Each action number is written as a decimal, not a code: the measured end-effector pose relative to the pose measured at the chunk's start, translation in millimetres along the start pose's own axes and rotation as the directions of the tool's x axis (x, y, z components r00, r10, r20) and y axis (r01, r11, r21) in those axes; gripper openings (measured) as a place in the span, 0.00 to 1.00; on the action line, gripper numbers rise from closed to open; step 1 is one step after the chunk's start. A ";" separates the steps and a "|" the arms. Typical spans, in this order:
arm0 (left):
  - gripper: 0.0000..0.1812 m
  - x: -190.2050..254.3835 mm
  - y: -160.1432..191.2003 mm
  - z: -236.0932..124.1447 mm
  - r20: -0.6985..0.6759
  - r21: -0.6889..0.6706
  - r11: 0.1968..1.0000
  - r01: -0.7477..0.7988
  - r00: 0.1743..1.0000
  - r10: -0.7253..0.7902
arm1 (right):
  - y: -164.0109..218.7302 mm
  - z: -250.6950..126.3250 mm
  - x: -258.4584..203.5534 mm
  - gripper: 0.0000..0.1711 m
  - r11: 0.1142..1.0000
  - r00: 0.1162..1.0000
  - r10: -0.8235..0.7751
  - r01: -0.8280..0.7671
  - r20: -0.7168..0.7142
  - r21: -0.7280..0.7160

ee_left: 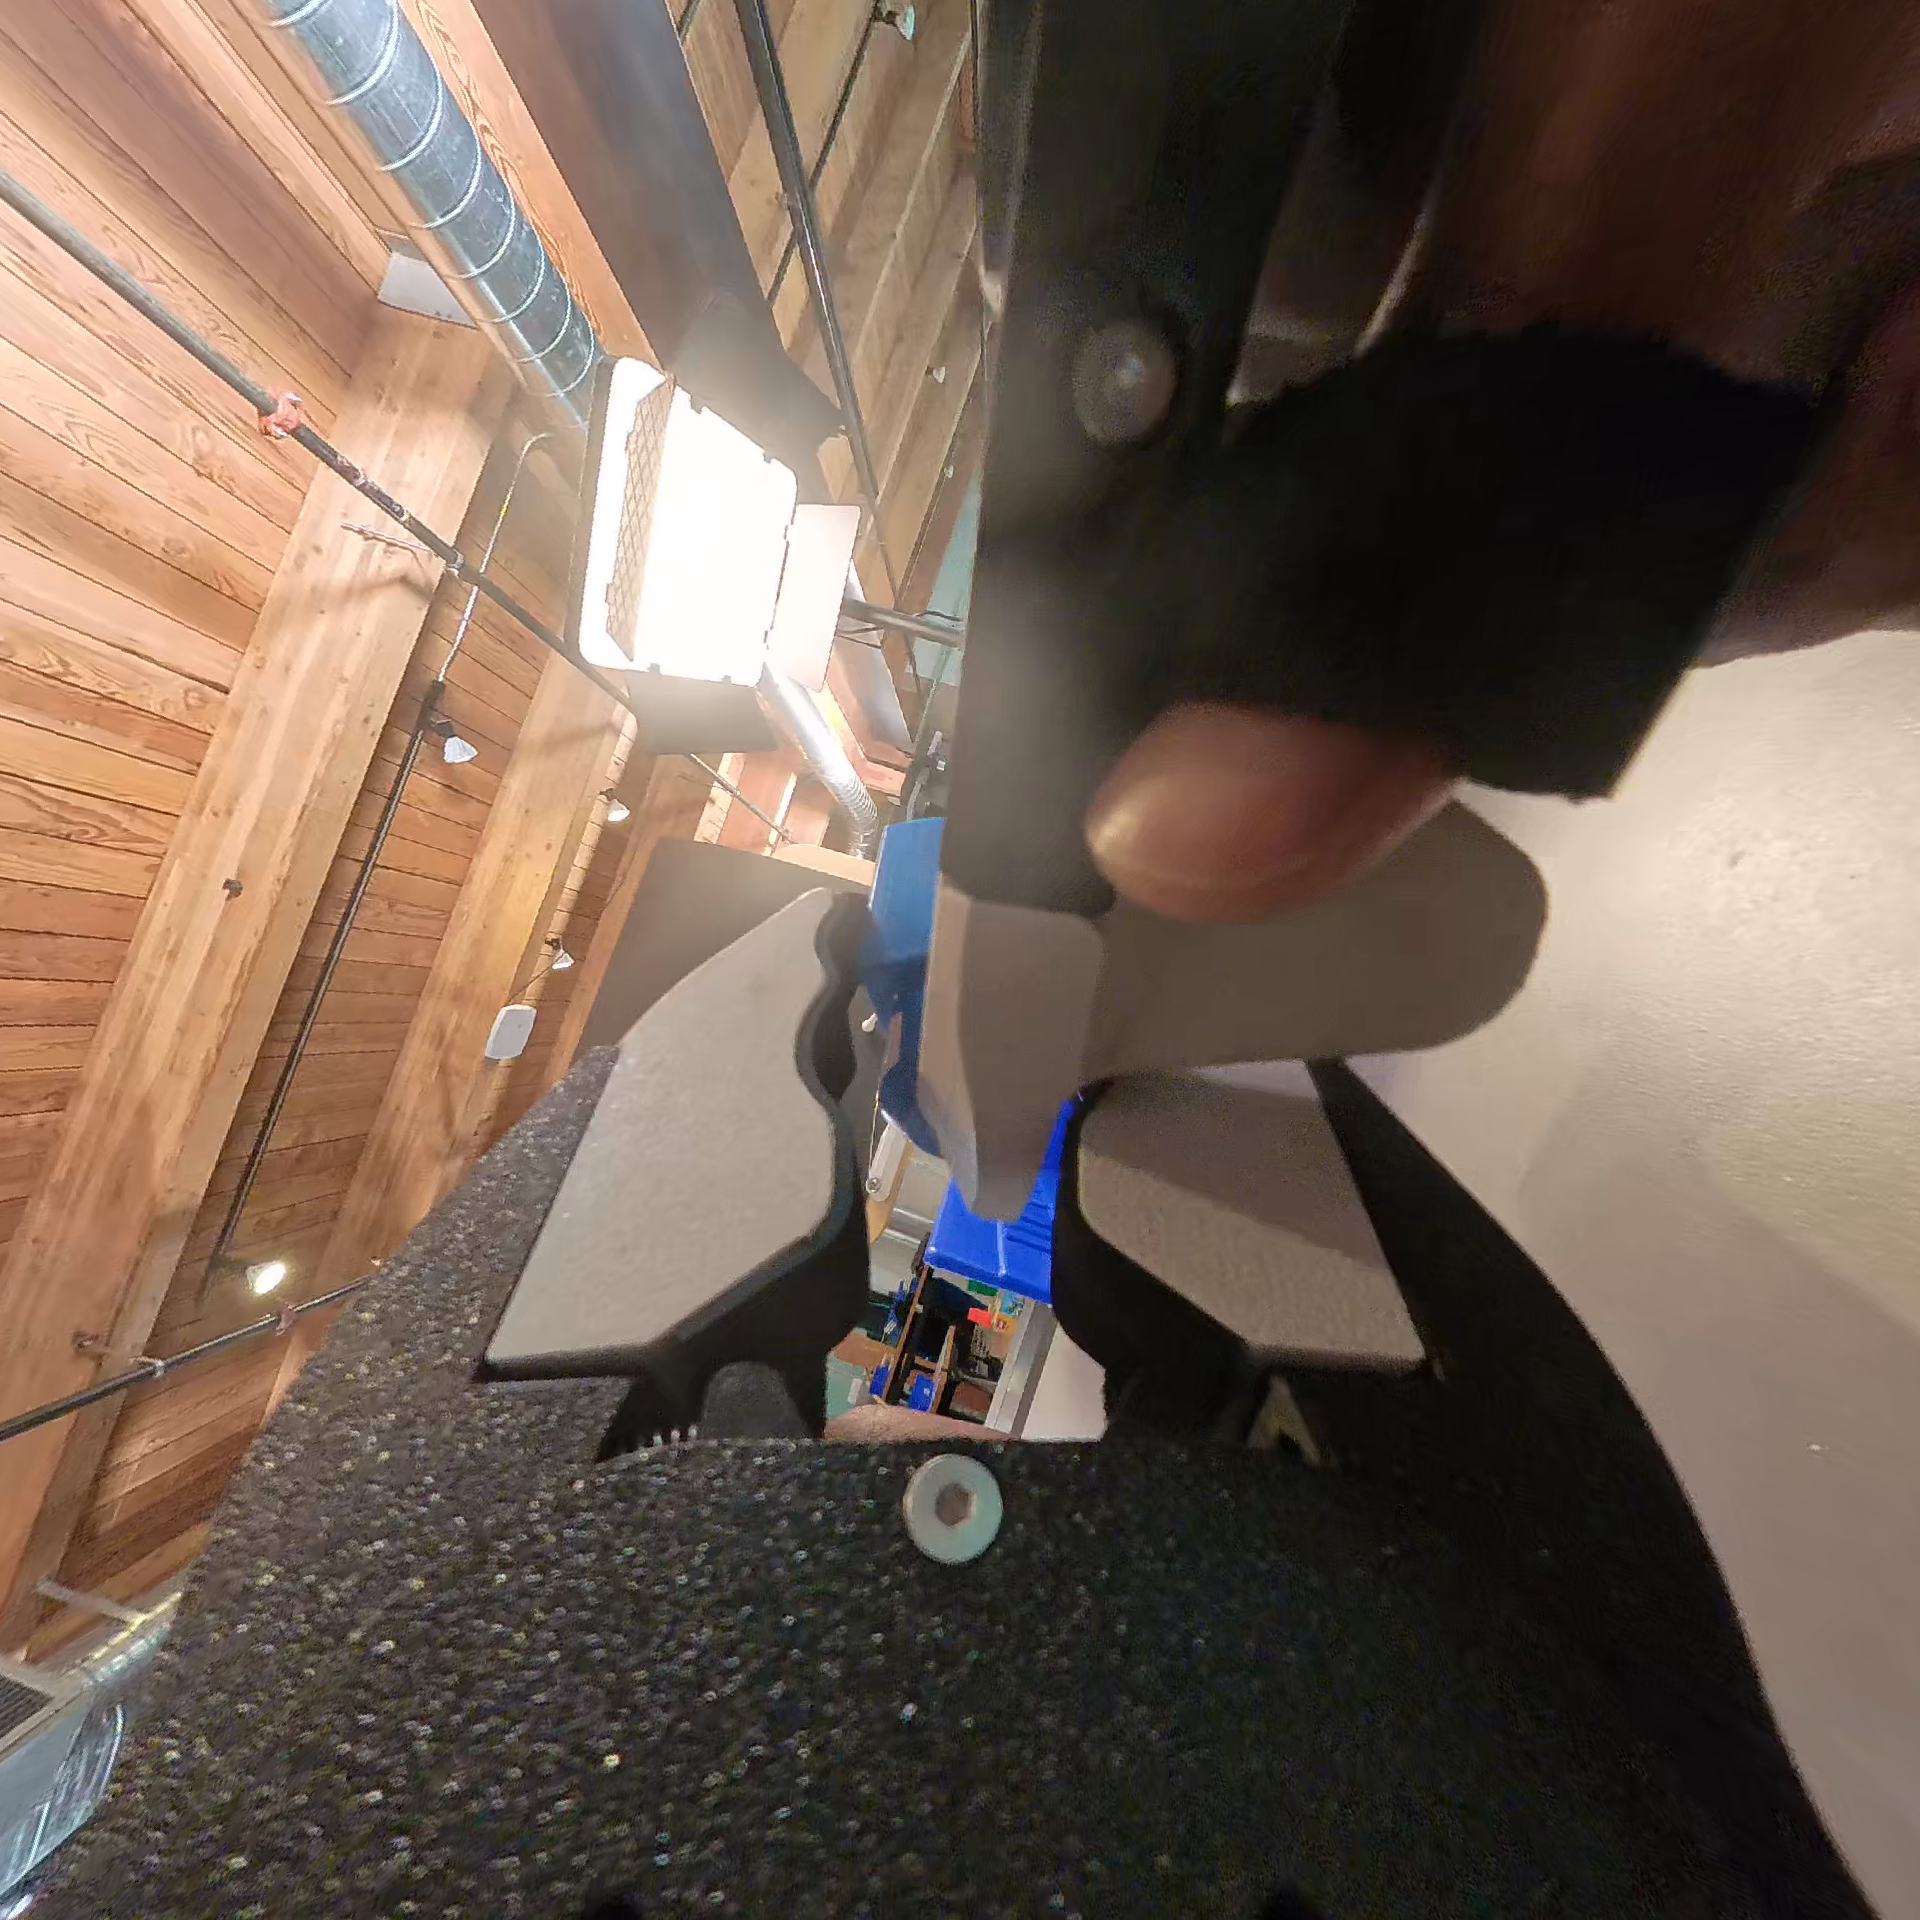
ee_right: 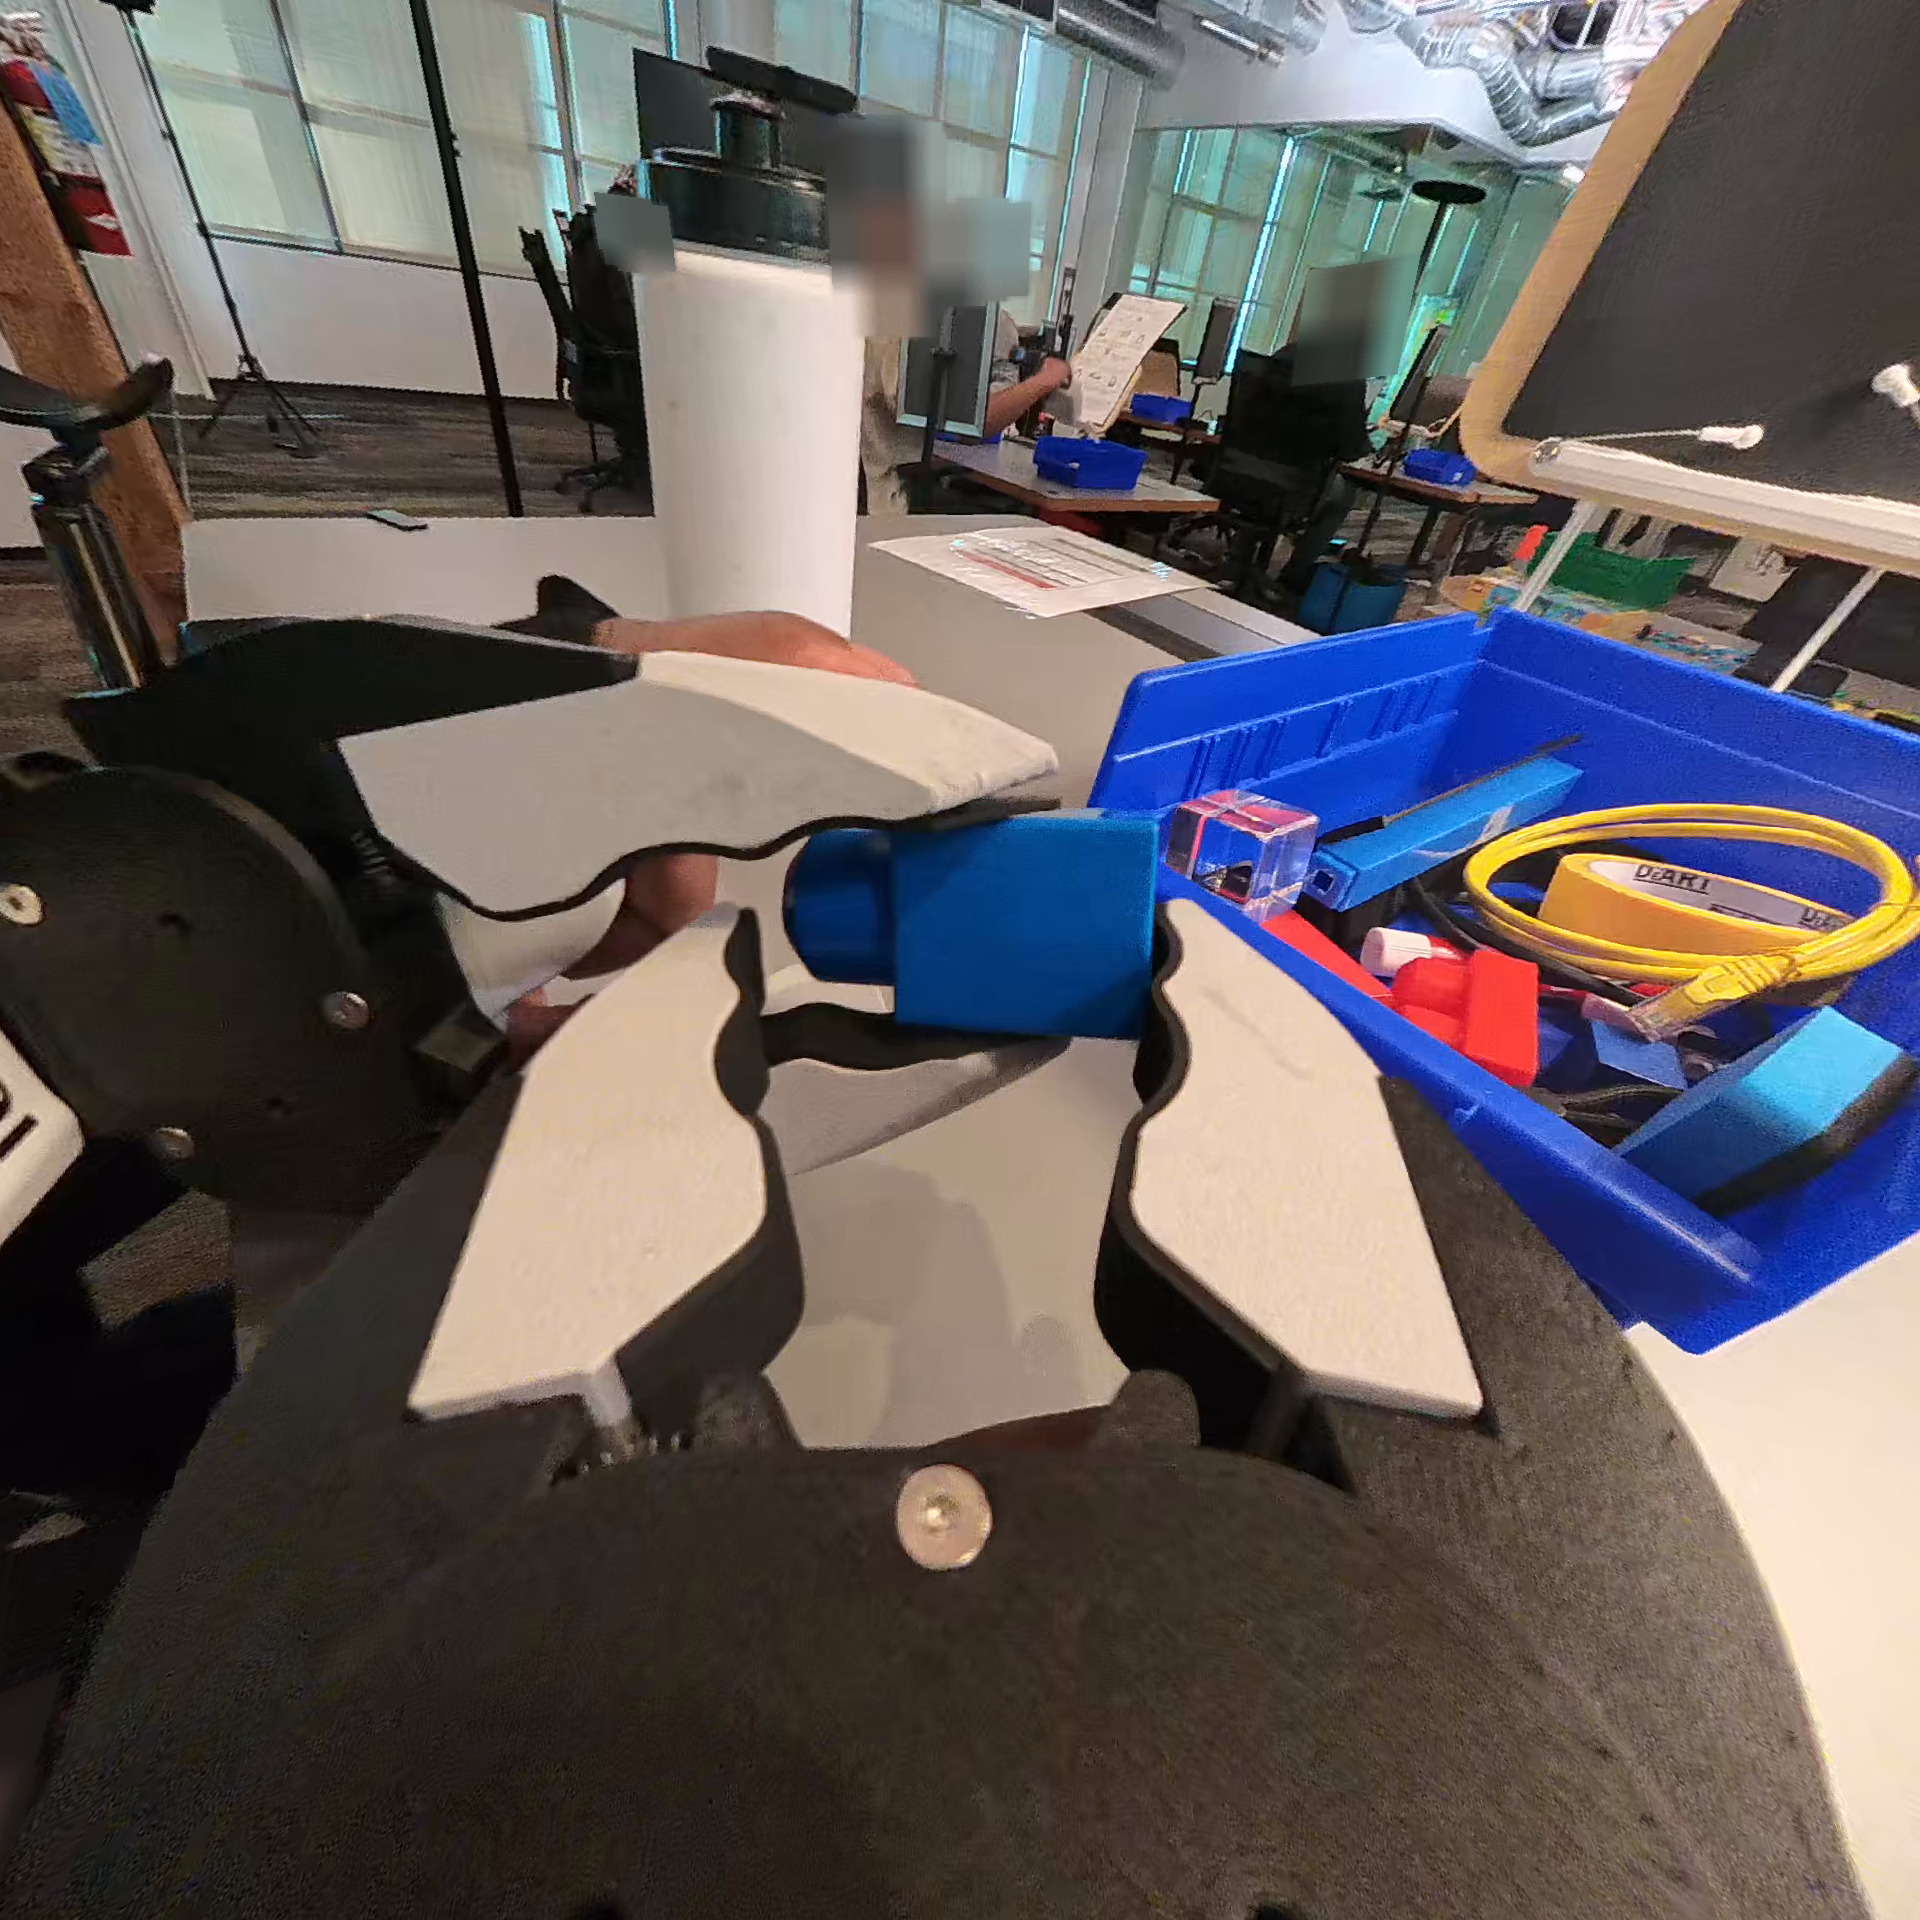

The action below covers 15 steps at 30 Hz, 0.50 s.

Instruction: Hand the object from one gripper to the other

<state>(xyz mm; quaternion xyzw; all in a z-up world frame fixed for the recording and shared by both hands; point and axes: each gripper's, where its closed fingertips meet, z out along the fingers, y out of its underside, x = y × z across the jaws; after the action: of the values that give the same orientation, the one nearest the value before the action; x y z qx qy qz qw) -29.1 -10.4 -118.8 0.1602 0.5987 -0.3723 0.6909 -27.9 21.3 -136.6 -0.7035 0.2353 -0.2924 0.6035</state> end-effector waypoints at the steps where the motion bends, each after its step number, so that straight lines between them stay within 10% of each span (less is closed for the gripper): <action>1: 0.21 0.2 -0.8 -0.4 -0.002 0.008 1.000 0.007 1.000 -0.007 | 0.1 -0.7 1.1 0.38 1.000 1.000 0.005 -0.005 -0.001 0.001; 15: 0.27 5.6 9.7 -1.0 -0.059 -0.011 0.992 0.129 0.990 -0.130 | 4.5 -1.4 10.6 0.38 0.999 0.998 -0.020 0.019 -0.058 -0.027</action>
<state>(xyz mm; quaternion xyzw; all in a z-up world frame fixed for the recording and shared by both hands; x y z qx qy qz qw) -22.9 -5.0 -126.5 0.1295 0.6297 -0.4092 0.6475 -21.2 12.4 -139.6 -0.7050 0.2498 -0.3153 0.5841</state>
